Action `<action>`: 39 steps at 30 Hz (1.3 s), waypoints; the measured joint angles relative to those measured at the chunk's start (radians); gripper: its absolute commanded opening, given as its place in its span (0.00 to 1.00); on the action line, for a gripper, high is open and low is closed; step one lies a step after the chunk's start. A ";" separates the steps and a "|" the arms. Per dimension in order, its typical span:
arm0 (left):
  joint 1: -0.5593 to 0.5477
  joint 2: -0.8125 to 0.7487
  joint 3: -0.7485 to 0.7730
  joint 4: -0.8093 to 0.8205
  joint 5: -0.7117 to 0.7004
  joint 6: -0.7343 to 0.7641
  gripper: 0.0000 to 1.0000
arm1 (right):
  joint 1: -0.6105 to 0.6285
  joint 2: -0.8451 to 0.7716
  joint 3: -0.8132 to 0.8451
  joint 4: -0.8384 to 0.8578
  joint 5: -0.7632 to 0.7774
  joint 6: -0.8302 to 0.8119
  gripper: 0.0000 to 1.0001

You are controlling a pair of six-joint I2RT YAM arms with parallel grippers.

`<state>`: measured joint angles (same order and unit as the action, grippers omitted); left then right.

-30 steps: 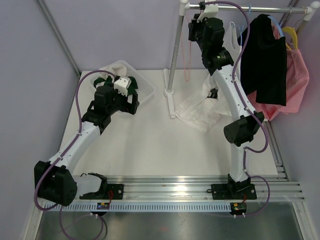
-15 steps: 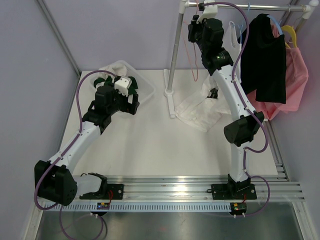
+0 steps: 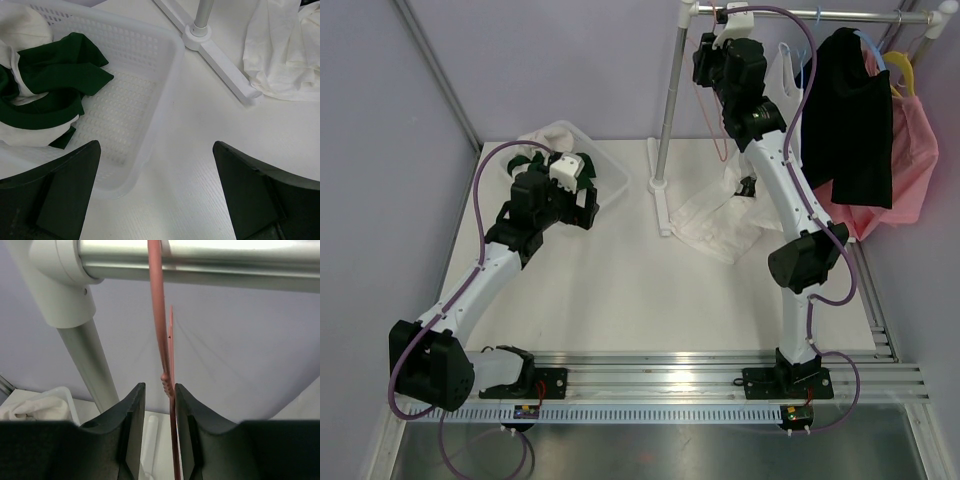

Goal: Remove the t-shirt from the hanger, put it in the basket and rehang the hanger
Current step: Hang the hanger back to the clothesline with the right arm, then grab a hanger with a tshirt on it with the right arm

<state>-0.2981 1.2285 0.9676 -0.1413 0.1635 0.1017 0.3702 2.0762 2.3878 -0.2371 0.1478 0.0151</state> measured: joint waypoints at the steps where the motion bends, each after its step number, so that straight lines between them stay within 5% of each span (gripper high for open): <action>1: -0.001 0.000 0.000 0.000 -0.001 0.000 0.99 | 0.000 -0.002 -0.006 0.000 0.000 0.000 0.41; 11: -0.003 0.000 0.000 -0.001 -0.003 0.003 0.99 | 0.000 -0.041 -0.063 -0.011 0.012 -0.003 0.61; 20: -0.009 0.000 0.000 -0.013 -0.011 0.006 0.99 | 0.000 -0.150 -0.139 -0.039 0.072 -0.037 1.00; 39: -0.019 0.000 0.000 -0.024 -0.022 0.014 0.99 | 0.000 -0.494 -0.415 -0.063 0.191 -0.062 1.00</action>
<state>-0.3172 1.2285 0.9676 -0.1650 0.1413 0.1158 0.3702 1.5822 1.9724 -0.3004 0.3386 -0.0467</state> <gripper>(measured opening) 0.985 0.993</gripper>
